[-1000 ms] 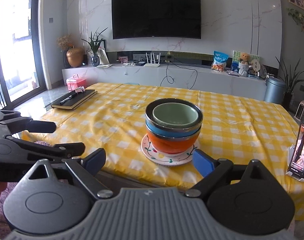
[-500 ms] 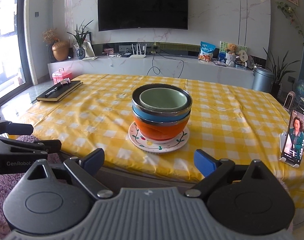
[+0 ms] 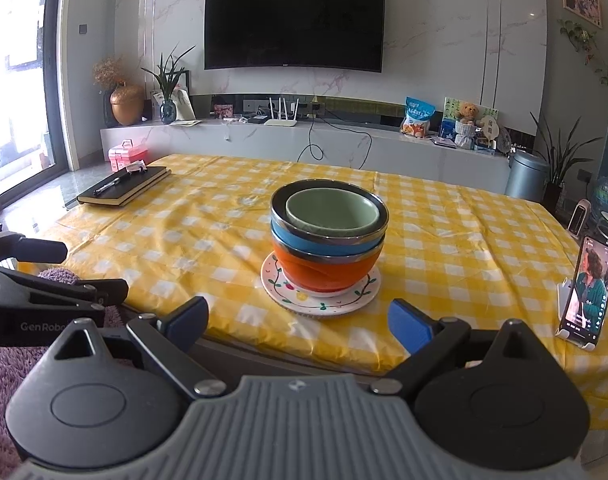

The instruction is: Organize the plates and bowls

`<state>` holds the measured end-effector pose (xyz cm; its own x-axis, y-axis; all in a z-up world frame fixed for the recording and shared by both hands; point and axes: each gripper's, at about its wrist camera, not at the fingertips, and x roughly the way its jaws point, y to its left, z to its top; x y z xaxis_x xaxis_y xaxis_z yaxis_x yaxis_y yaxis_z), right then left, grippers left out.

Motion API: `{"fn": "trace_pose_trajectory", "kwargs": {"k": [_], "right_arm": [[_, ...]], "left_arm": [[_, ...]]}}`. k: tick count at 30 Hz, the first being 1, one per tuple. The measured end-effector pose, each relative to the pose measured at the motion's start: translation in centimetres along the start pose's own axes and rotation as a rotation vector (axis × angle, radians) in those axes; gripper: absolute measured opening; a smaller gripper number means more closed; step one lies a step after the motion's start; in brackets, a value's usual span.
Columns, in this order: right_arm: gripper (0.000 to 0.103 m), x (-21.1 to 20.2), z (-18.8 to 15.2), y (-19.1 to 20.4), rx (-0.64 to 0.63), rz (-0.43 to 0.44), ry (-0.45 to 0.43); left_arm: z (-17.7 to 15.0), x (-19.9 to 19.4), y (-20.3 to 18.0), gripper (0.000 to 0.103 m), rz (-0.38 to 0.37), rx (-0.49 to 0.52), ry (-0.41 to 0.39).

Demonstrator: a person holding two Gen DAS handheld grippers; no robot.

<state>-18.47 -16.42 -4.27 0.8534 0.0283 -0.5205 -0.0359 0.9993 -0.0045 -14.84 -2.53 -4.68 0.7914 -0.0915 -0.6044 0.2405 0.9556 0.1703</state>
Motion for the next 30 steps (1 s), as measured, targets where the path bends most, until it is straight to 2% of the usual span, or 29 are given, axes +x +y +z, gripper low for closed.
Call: {"fn": "trace_pose_trajectory", "kwargs": {"k": [30], "right_arm": [[0.096,-0.03,-0.02,0.13,-0.021,-0.004,-0.007]], "left_arm": [[0.08,-0.16,0.15,0.09,0.009,0.003,-0.006]]}}
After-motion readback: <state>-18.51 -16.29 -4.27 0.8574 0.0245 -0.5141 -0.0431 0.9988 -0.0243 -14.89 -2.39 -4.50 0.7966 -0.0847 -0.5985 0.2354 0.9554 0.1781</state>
